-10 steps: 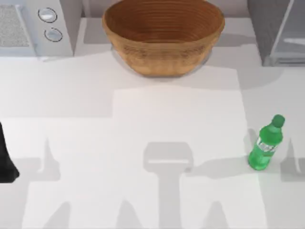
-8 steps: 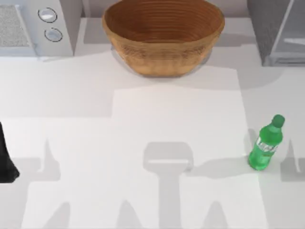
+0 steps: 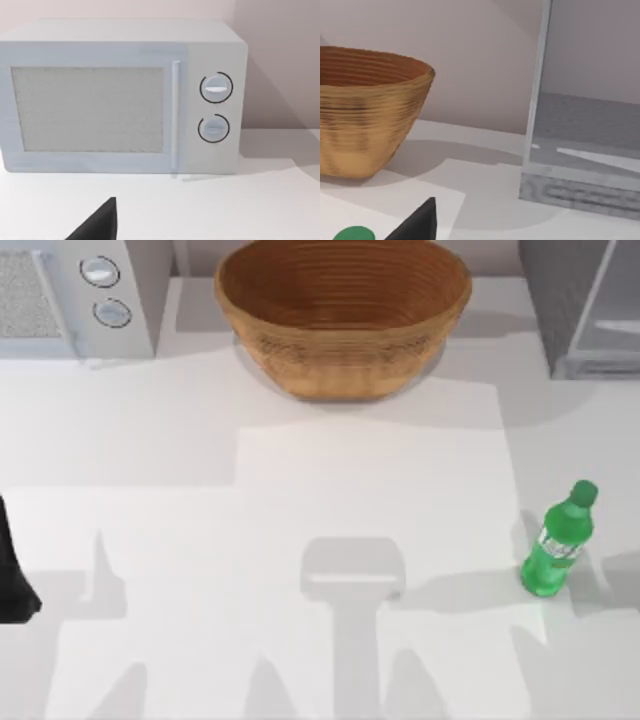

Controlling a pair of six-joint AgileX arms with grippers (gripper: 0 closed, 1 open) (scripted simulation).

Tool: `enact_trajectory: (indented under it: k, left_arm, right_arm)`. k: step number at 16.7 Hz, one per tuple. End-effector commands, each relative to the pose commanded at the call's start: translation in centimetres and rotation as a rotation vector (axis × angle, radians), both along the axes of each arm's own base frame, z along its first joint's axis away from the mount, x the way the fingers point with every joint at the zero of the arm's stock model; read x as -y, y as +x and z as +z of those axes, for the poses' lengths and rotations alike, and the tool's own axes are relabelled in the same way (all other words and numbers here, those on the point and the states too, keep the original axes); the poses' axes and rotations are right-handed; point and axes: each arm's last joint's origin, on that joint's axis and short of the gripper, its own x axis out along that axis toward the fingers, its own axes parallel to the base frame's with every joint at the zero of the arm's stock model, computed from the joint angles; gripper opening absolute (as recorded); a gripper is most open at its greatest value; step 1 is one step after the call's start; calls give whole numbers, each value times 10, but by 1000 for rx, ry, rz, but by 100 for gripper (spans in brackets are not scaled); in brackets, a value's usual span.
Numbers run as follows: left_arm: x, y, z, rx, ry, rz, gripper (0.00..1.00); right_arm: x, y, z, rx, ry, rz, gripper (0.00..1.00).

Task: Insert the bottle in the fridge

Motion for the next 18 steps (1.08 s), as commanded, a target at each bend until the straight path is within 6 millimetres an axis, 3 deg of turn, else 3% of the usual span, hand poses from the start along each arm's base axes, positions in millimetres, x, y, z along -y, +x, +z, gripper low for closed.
enact_trajectory:
  k: [5, 18]
  left_arm:
    - [0, 0, 0, 0, 0, 0, 100]
    - [0, 0, 0, 0, 0, 0, 100]
  right_arm:
    - [0, 21, -16, -84, -36, 128, 100]
    - [9, 44, -75, -225, -22, 432, 100]
